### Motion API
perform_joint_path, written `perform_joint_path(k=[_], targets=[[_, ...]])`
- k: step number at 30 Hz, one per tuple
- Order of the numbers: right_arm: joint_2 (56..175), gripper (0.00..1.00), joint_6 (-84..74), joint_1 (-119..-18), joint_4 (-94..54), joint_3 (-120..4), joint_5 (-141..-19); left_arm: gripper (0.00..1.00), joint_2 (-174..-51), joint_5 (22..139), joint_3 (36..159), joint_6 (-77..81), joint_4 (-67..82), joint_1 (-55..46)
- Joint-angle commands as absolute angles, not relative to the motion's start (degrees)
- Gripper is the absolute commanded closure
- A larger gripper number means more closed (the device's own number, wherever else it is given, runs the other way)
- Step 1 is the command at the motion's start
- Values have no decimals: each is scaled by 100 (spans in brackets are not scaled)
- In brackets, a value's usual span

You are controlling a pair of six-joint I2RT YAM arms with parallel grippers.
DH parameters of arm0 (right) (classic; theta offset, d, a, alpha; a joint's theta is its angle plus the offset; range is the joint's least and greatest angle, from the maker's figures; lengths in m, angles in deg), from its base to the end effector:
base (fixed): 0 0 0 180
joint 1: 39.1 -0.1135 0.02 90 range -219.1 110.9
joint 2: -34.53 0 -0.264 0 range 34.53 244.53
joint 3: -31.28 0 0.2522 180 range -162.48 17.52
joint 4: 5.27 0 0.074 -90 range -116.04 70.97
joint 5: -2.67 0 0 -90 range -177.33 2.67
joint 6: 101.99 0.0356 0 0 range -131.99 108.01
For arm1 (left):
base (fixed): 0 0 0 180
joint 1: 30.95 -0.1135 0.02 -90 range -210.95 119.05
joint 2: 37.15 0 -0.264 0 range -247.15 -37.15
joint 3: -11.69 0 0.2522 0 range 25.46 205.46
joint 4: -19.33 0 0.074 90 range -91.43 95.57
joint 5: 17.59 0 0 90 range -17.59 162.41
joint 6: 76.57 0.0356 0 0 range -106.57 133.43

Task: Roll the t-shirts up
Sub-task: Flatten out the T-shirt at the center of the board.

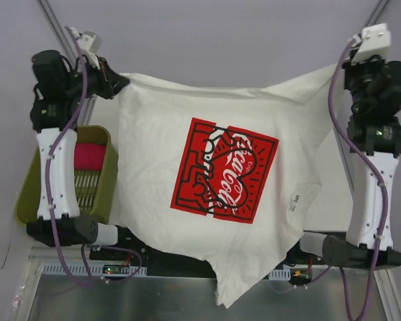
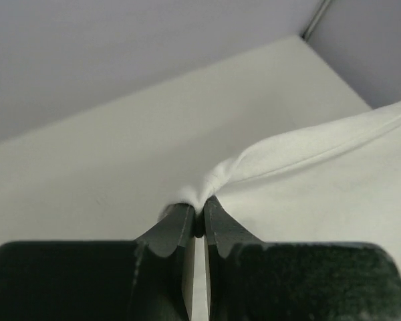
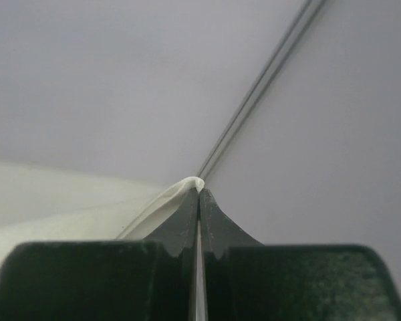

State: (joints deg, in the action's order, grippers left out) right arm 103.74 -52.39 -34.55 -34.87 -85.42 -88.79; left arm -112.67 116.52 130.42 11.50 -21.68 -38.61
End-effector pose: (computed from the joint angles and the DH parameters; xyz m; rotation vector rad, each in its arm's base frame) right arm 0.2003 -0.0168 0.5799 -0.3752 1.2333 -0.6920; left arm 0.2385 0.0071 0.5456 0.4847 1.4885 -0.5089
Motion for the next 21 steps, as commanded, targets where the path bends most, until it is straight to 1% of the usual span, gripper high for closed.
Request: perform_joint_path(k=[1,4,5,6,7,10,15,20,21], targets=[[10694,99,-5268,-3891,-3232,-7402,-8689,95,-11966,12040,12197,1773,-2150,-3430],[11484,100,-5576,-4042,-3108,-7178,-9085,99,-12940,11846,12292,1888,-2150,-3192],[12044,99,-5611,-4060,-3108,-7221,-9102,100,-13500,11742,12528,1888,-2159,-3174],[12301,99,-5724,-4051,-3047,-7300,-9190,100,-13793,11671,12678,1853,-2177,-3148],[12617,99,-5813,-4051,-2985,-7431,-9260,100,-14335,11575,12845,1801,-2185,-3130],[13708,99,-6033,-4033,-2888,-7853,-9550,100,-15189,11083,13399,1739,-2203,-3112],[15350,99,-6235,-4025,-2835,-9179,-9937,100,-15992,10405,14146,1897,-2203,-3112],[16512,100,-6288,-4025,-2861,-10611,-10306,100,-16801,9773,15278,2159,-2238,-3103],[16679,100,-6253,-4025,-2949,-11093,-10315,100,-16862,9537,15394,2239,-2230,-3112]])
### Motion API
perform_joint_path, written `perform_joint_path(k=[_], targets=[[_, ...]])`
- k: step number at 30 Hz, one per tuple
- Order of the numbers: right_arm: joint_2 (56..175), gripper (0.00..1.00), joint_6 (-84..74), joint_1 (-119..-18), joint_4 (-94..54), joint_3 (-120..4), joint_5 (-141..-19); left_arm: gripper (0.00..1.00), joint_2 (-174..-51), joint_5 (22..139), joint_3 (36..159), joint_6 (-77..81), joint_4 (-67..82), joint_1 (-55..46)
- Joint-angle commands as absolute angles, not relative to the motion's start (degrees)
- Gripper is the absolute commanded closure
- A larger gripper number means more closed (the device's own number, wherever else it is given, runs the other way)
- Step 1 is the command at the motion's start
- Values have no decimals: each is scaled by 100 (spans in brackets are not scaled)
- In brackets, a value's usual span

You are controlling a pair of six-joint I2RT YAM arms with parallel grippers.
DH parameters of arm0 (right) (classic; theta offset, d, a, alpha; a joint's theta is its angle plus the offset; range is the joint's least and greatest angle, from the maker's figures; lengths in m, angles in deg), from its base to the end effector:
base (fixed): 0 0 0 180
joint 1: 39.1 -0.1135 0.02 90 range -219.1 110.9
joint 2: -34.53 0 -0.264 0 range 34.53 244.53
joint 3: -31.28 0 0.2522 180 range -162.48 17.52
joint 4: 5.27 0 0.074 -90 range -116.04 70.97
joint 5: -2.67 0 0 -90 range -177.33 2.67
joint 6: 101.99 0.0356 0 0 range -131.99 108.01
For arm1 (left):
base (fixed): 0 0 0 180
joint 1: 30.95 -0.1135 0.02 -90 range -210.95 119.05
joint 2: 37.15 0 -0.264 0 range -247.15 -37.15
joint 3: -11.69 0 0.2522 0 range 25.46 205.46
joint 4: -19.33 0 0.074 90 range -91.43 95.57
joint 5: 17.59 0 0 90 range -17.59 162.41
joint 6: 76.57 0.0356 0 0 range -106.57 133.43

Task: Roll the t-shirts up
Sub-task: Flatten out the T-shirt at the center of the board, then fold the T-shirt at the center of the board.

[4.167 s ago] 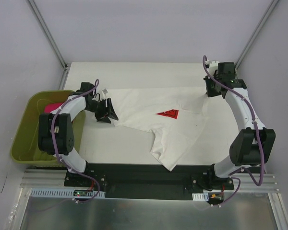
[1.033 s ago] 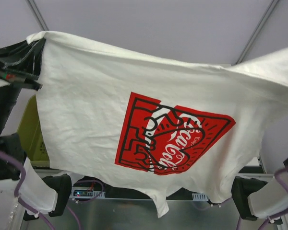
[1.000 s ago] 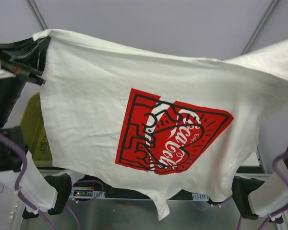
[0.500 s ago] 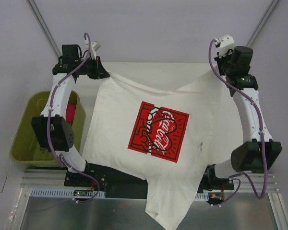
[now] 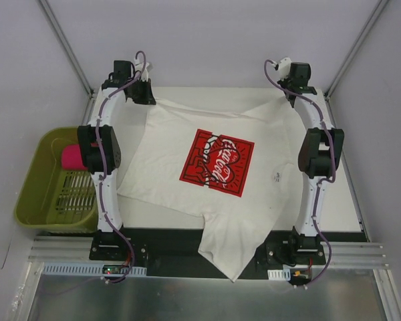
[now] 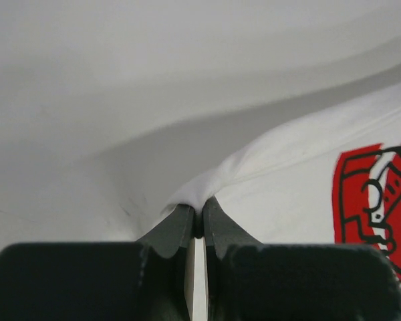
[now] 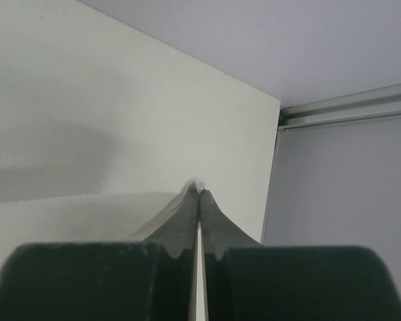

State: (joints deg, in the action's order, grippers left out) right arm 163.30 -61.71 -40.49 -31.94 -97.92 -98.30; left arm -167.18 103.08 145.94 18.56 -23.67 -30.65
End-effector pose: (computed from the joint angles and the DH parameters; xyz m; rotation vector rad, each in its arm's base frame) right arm 0.5352 0.0062 0.2731 -0.7902 1.9425 -0.7164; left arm 0.5228 -0.0209 0.2687 0.3883 2.1573 -0.5515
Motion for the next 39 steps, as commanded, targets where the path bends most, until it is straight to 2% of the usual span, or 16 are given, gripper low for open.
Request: perform_joint_path(k=[1,3,8,11,16,23,39], targets=[[16864,99,-6235,-4025,-2958,-11306,-10307,100,-16976,9500,15500,2275,-2230,-3112],[16997,99,-6253,-4033,-2871,-11667,-10219,100,-17056,9526,15781,2284,-2238,-3112],[16989,99,-6455,-4060,-2651,-11591,-10271,100,-17188,9561,16002,2424,-2247,-2980],[16552,99,-6429,-4086,-2738,-11011,-10359,99,-17153,9657,16002,2468,-2308,-2980],[15760,99,-5832,-4086,-3686,-10281,-10167,94,-16706,10324,15766,2231,-2563,-2980],[14687,99,-5164,-4226,-4855,-9271,-9736,100,-16116,10826,14947,2187,-3116,-3015],[13157,99,-4127,-4244,-6087,-7477,-9270,100,-16335,10879,15140,2635,-4593,-3376]])
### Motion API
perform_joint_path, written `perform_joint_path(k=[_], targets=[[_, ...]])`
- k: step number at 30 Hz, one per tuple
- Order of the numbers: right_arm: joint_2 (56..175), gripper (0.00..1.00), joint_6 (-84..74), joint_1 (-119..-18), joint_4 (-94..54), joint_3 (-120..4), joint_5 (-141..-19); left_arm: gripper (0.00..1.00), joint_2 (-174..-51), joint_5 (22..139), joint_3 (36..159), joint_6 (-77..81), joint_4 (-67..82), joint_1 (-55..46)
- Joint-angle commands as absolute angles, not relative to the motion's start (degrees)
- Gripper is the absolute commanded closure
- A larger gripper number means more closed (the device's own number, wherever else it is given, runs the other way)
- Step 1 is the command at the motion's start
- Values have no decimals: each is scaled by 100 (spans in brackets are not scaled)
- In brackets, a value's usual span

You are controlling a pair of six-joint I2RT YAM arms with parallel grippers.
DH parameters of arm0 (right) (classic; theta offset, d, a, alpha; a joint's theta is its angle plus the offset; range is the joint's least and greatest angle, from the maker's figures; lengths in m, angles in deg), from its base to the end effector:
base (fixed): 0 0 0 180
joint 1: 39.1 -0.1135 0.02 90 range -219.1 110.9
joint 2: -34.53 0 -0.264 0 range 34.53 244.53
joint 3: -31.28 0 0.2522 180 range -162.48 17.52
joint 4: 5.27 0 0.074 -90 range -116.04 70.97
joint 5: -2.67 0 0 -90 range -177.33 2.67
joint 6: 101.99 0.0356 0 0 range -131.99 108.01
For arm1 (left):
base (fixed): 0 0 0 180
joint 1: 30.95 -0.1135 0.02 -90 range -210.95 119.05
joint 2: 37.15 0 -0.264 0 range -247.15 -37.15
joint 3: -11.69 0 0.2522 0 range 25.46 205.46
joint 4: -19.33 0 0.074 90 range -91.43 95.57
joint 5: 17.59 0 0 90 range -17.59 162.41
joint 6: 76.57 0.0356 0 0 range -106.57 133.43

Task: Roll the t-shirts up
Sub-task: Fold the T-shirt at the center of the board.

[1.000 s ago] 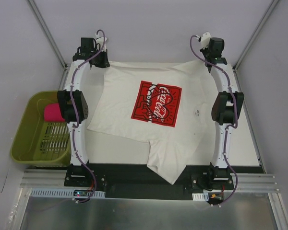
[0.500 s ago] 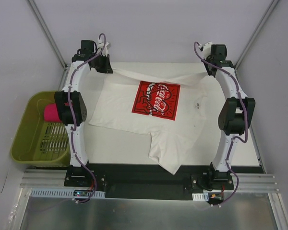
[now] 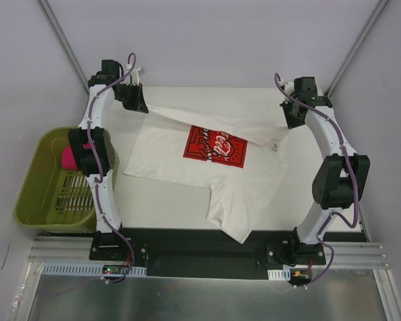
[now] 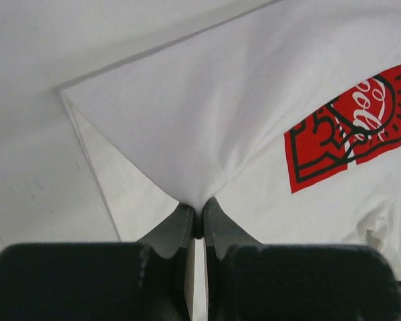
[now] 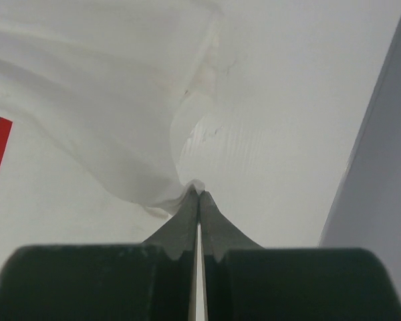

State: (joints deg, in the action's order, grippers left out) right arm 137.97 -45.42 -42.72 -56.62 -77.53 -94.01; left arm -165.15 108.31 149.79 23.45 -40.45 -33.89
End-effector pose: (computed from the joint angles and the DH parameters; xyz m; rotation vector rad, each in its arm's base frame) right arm 0.4079 0.0217 0.3152 -0.7089 2.2938 -0.3849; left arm 0.4978 0.0047 0.2874 0.4157 2.2826 -0.6461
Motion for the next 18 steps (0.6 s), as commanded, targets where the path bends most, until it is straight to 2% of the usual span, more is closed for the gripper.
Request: perform_joint_path(k=[1,18], targets=[[13096,99,-4100,-4244,-6113,-7398,-9243,100,-16353,10862,15123,2679,-4655,-3376],[12041,99,-3555,-4288,-7010,-6141,-8408,100,-16713,10115,14991,3303,-5551,-3455]])
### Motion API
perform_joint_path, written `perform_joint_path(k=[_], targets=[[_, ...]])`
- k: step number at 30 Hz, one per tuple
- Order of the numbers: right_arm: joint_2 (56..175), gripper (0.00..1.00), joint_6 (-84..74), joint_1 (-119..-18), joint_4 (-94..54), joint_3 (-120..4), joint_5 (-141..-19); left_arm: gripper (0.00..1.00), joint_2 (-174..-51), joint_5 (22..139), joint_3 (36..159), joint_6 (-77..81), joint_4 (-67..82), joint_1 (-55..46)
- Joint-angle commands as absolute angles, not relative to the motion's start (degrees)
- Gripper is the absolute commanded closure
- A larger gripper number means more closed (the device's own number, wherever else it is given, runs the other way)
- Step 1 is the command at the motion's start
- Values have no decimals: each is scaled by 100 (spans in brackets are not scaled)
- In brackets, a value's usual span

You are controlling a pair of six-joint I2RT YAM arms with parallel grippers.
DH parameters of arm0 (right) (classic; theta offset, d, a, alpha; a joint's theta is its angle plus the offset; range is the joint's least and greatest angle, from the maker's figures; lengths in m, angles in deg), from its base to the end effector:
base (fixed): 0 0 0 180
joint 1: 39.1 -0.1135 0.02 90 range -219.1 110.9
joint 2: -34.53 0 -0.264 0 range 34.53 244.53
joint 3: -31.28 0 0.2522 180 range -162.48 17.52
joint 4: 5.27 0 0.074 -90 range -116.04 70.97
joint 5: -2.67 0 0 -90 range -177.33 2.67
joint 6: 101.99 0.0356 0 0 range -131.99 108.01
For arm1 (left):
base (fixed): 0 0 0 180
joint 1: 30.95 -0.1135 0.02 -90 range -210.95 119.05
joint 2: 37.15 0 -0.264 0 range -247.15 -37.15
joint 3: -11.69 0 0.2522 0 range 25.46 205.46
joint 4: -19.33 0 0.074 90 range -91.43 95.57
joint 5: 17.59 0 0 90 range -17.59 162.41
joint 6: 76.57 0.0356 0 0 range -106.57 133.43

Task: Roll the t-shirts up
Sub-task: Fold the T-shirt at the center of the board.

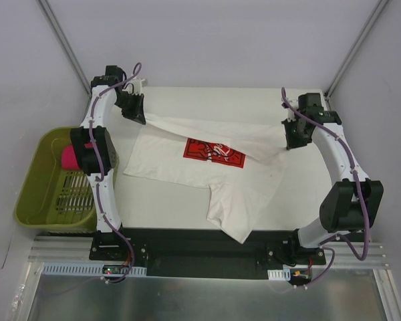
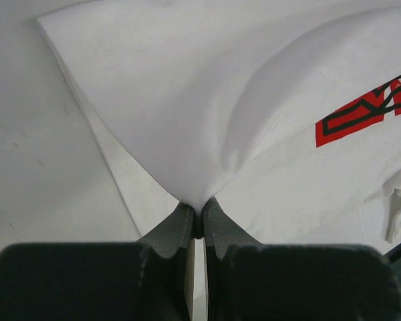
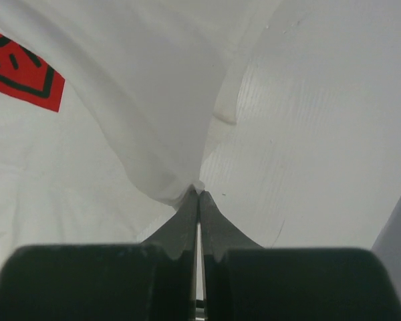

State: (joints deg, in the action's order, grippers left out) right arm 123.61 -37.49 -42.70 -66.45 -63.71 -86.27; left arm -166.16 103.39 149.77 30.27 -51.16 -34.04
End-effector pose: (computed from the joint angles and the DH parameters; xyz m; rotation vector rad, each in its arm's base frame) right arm 0.3284 0.0213 0.3134 -0.6453 2.4568 -0.1278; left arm 0.4855 0.0079 0.2666 0.4754 2.4659 -0.5734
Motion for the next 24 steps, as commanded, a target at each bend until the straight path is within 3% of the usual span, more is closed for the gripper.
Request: perform_joint_path(k=[1,12,24], targets=[[12032,99,-3563,-4288,-7001,-6045,-8417,100,-16714,10080,14965,3356,-5587,-3464],[11970,99,-3722,-4306,-7238,-5763,-8136,100,-16749,9825,14157,3584,-5719,-3552],[11856,99,-3748,-4411,-7212,-5350,-7969,100,-16827,8999,14139,3944,-5771,-3622]])
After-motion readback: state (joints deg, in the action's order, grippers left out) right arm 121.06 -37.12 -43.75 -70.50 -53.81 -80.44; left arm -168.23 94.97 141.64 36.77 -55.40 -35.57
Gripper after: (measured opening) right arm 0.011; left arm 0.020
